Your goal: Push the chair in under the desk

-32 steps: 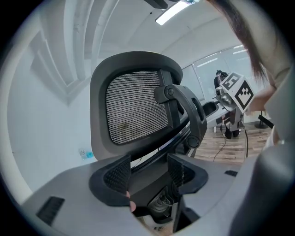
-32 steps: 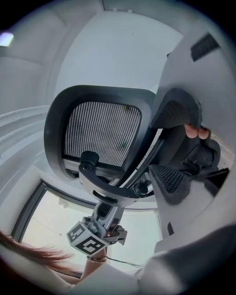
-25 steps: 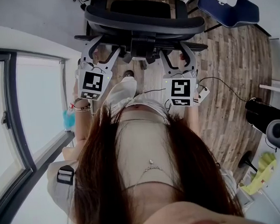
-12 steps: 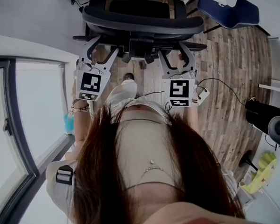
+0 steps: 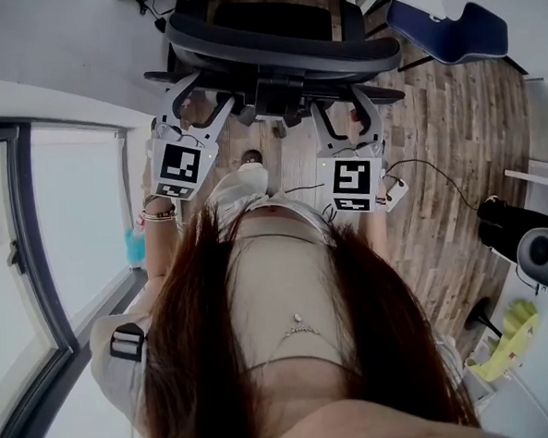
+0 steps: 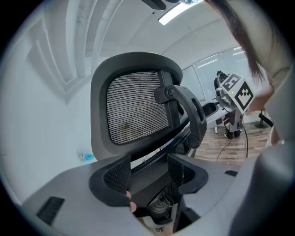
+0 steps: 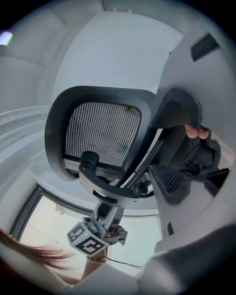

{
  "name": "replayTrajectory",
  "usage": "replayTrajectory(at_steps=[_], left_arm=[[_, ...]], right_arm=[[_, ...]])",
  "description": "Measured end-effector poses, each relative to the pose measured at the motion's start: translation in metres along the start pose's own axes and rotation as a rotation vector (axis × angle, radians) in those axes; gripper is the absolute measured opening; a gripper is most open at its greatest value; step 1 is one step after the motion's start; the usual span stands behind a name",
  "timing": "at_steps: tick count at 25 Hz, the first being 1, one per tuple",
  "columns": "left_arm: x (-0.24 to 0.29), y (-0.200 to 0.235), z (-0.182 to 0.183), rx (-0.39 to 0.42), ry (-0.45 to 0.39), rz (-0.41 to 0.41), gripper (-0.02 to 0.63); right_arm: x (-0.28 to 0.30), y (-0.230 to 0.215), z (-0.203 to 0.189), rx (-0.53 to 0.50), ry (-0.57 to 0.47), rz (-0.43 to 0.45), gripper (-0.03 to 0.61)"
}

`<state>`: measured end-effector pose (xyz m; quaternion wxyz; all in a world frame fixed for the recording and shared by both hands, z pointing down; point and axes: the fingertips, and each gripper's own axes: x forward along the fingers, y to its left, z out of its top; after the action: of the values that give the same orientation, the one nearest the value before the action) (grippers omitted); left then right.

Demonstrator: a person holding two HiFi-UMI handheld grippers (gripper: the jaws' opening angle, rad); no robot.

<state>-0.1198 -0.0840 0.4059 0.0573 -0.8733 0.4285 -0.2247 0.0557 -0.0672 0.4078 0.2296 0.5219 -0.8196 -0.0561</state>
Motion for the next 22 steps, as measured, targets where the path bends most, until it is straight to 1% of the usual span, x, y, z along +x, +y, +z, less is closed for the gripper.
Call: replayTrajectory(at_steps=[22], left_arm=[[0.03, 0.036, 0.002, 0.015, -0.024, -0.029, 0.238]], right_arm=[[0.041, -0.012, 0.011, 0.012, 0.009, -0.02, 0.25]])
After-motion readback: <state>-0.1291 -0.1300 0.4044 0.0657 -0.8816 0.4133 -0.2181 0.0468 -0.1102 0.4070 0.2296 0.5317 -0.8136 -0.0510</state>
